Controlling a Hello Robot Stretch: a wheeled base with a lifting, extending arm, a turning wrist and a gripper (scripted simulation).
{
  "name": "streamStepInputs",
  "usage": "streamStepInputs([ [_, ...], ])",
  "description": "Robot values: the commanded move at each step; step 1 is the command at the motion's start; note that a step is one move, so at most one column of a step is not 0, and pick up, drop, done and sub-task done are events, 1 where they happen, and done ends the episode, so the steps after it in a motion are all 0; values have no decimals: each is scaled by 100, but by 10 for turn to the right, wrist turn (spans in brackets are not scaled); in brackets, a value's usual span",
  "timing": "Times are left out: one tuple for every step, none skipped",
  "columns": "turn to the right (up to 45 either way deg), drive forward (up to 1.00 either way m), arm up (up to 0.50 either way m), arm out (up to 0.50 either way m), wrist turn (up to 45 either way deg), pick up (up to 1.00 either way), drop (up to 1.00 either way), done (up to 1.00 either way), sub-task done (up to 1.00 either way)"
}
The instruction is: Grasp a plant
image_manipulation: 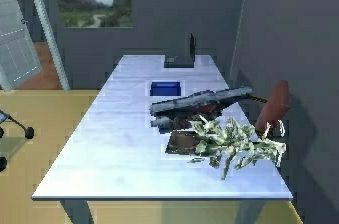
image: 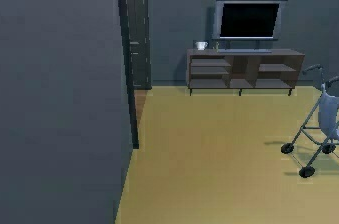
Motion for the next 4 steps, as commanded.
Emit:
streamStepInputs([
  [0,0,50,0,0,0,0,0,0],
  [0,0,38,0,0,0,0,0,0],
  [0,0,0,28,0,0,0,0,0],
  [0,0,0,0,450,0,0,0,0],
])
